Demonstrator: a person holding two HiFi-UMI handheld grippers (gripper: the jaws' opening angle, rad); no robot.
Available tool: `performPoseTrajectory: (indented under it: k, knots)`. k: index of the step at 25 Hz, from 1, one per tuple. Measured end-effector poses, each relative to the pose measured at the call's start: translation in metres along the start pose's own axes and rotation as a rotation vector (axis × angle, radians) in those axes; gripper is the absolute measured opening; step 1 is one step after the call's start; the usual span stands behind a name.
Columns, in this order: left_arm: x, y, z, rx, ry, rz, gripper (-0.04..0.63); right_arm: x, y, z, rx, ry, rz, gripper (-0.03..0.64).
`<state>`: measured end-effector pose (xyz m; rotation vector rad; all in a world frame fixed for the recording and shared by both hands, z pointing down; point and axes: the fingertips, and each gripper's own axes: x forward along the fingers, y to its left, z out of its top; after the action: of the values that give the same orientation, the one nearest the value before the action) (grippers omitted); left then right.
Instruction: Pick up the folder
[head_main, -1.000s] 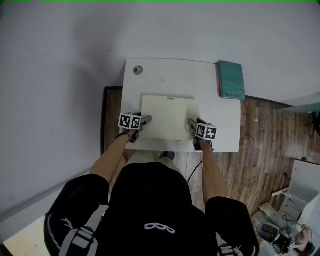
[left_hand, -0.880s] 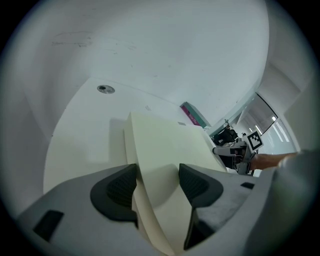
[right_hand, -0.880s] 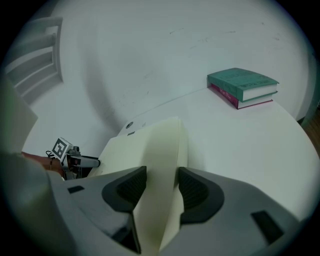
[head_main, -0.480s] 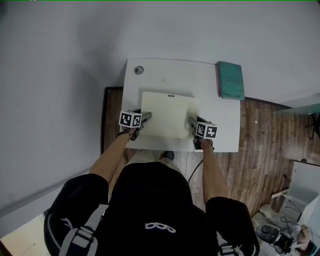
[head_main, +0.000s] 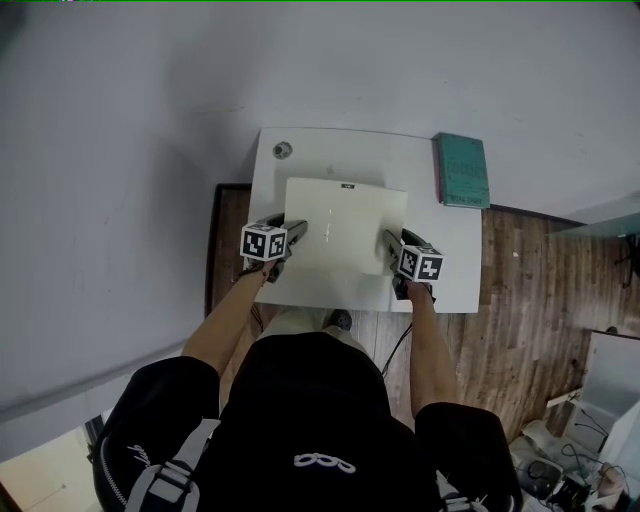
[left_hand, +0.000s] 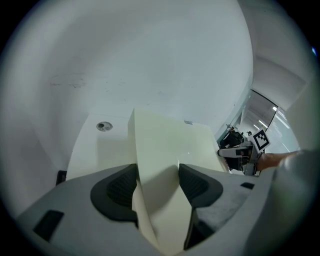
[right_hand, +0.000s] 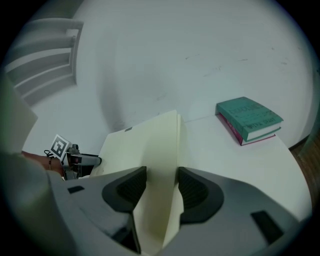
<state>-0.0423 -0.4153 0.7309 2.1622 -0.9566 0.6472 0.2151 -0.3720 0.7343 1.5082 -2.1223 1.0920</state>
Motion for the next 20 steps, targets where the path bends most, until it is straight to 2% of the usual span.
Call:
performPoseTrajectory:
  k: [14, 20]
  knots:
    - [-0.046, -0.025, 0.086, 0.042, -0.224, -0.005, 0.264, -0.051, 0.036, 0.111, -0.171, -0.221, 0.021, 0.209]
    - [-0.076, -0.042, 0.127, 0.092, -0.329, -0.003, 0.264, -0.081, 0.055, 0.154, -0.22, -0.325, 0.028, 0.209]
